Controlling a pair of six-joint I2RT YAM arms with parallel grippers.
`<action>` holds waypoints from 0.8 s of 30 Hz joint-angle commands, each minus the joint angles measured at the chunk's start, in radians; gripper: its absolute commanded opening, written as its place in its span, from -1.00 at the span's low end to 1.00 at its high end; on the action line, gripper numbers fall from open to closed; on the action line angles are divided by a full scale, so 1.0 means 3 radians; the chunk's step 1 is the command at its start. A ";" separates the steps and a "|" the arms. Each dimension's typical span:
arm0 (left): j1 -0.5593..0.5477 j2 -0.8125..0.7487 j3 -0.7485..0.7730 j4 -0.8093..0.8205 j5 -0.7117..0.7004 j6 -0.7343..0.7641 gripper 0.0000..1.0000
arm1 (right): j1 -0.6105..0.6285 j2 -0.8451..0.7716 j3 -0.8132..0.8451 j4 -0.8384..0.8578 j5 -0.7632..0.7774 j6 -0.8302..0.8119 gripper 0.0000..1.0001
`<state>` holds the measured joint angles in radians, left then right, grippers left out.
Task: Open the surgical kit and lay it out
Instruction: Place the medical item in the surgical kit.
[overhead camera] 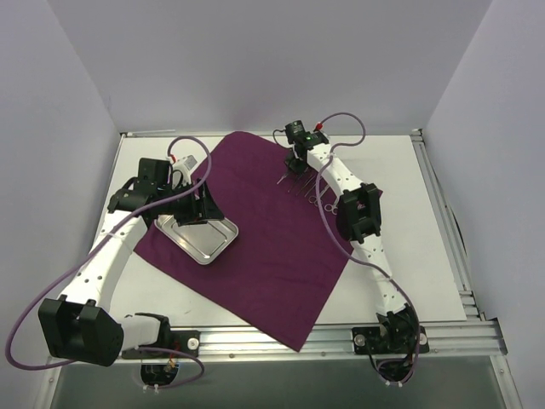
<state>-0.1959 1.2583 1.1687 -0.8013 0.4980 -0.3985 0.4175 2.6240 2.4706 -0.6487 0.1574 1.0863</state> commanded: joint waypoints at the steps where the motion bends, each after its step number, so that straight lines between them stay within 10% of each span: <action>1: 0.0019 0.0019 -0.0004 0.0114 0.0078 0.0060 0.40 | -0.0037 0.0084 0.0012 -0.0118 0.0099 0.0061 -1.00; 24: 0.0096 0.0060 -0.0030 0.0171 0.0160 0.0019 0.40 | -0.0032 0.0176 0.0007 -0.0113 -0.0013 -0.0001 -0.66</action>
<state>-0.1745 1.2793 1.1587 -0.7937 0.5167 -0.3996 0.4114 2.6564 2.4706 -0.6415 0.1493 1.0882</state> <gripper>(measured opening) 0.699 0.167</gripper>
